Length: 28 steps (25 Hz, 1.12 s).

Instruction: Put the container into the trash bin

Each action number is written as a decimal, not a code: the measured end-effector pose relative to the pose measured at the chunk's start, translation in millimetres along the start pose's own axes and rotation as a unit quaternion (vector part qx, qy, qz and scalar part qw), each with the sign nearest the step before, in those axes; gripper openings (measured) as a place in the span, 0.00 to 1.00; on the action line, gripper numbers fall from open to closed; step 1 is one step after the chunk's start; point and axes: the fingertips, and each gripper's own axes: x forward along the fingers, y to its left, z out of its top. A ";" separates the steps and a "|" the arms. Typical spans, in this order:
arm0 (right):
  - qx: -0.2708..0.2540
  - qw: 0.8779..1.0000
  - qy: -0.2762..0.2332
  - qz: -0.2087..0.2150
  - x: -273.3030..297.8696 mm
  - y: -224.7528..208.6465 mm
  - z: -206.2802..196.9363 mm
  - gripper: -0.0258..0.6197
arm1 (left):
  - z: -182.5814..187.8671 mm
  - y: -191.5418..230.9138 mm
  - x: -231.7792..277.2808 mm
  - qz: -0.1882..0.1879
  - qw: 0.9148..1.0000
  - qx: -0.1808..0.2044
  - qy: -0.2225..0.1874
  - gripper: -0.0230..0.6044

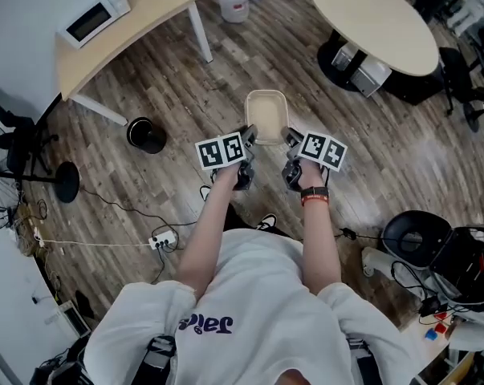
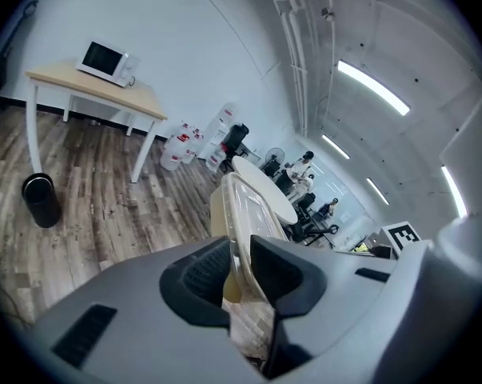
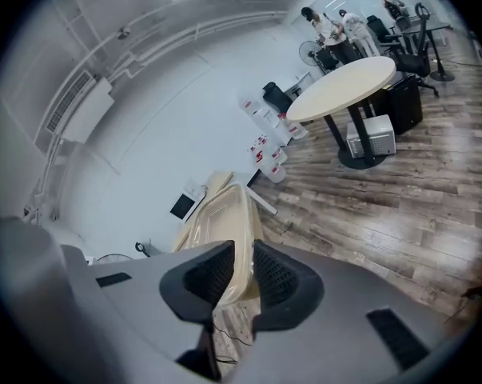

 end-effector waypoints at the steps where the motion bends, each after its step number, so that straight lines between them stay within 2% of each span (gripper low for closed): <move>1: -0.004 1.000 0.006 0.002 8.8 8.4 -1.0 0.18 | 5.8 8.4 -5.2 0.005 1.000 -0.005 -0.004 0.18; 6: -0.044 0.997 0.055 0.018 59.5 99.0 -4.0 0.18 | 69.6 59.8 -61.4 0.041 0.997 -0.051 -0.039 0.18; 14: -0.109 0.984 0.131 0.049 153.4 195.7 -37.5 0.18 | 124.4 163.1 -121.6 0.086 0.983 -0.130 -0.099 0.18; 24: -0.150 0.969 0.182 0.072 256.6 291.6 -73.6 0.18 | 189.7 272.1 -178.6 0.130 0.964 -0.179 -0.147 0.17; 28: -0.162 0.965 0.192 0.079 290.4 328.1 -85.8 0.17 | 212.5 308.2 -200.4 0.139 0.960 -0.184 -0.159 0.17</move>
